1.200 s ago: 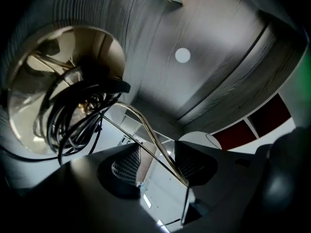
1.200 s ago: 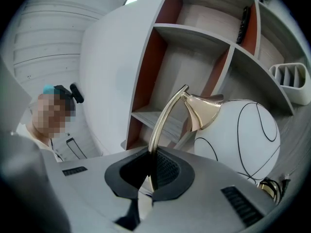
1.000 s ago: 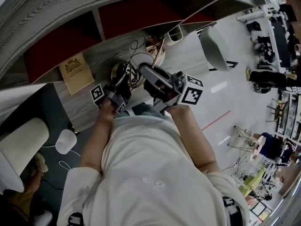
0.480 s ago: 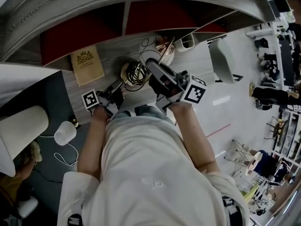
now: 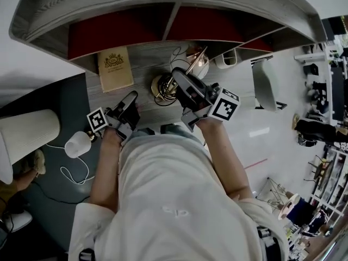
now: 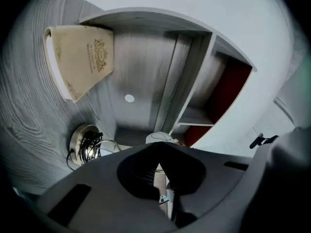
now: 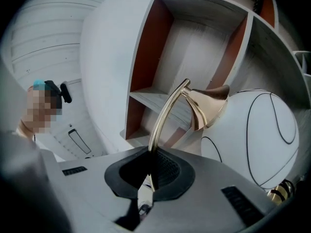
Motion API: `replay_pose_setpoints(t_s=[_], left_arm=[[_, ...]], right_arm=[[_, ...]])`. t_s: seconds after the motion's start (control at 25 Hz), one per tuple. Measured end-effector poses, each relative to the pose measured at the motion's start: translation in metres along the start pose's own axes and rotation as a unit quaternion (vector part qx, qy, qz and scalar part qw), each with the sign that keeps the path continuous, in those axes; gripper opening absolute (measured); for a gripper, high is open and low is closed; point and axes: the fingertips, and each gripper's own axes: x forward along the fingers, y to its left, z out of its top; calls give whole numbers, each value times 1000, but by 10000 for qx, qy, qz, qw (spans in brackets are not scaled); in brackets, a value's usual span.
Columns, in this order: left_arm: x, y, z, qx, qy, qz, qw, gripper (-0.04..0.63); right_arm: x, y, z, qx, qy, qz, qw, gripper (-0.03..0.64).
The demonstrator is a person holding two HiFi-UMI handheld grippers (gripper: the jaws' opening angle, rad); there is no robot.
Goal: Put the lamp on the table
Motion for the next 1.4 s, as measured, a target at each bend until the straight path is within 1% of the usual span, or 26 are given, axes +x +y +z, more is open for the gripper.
replay_pose_setpoints(t_s=[0.12, 0.24, 0.32, 0.44, 0.76, 0.84, 0.88, 0.96, 1.04, 1.24, 1.36, 1.4], left_arm=[[-10, -14, 7, 232, -93, 25, 9997, 15], [-17, -23, 13, 287, -254, -32, 9993, 15], [-21, -28, 13, 305, -324, -73, 9990, 15], [-24, -34, 9, 349, -356, -86, 9987, 15], [-26, -41, -1, 407, -381, -85, 9984, 15], [-26, -47, -1, 488, -403, -162, 9979, 15], [-26, -52, -1, 544, -426, -212, 9974, 15], [-23, -61, -2, 718, -443, -280, 9960, 15], [-19, -69, -4, 972, -375, -275, 9942, 15], [-6, -84, -12, 1668, -169, -94, 9858, 15], [2, -93, -14, 1920, -166, -64, 9812, 17], [5, -96, -14, 2055, -150, -26, 9785, 17]], right_arm=[[6, 2, -4, 6, 20, 84, 10000, 31], [13, 11, -5, 150, 11, 402, 9991, 29], [16, 16, -9, 154, 60, 503, 9986, 28], [17, 16, -8, 118, 8, 478, 9988, 28], [14, 15, -9, 335, -58, 563, 9978, 29], [15, 14, -11, 344, -36, 544, 9979, 43], [15, 14, -12, 307, 12, 518, 9982, 69], [16, 13, -17, 173, 179, 414, 9988, 112], [15, 13, -22, 87, 318, 333, 9989, 141], [7, 14, -25, 140, 443, 339, 9983, 205], [-2, 13, -25, 105, 473, 283, 9984, 215], [-6, 12, -25, 73, 476, 249, 9985, 215]])
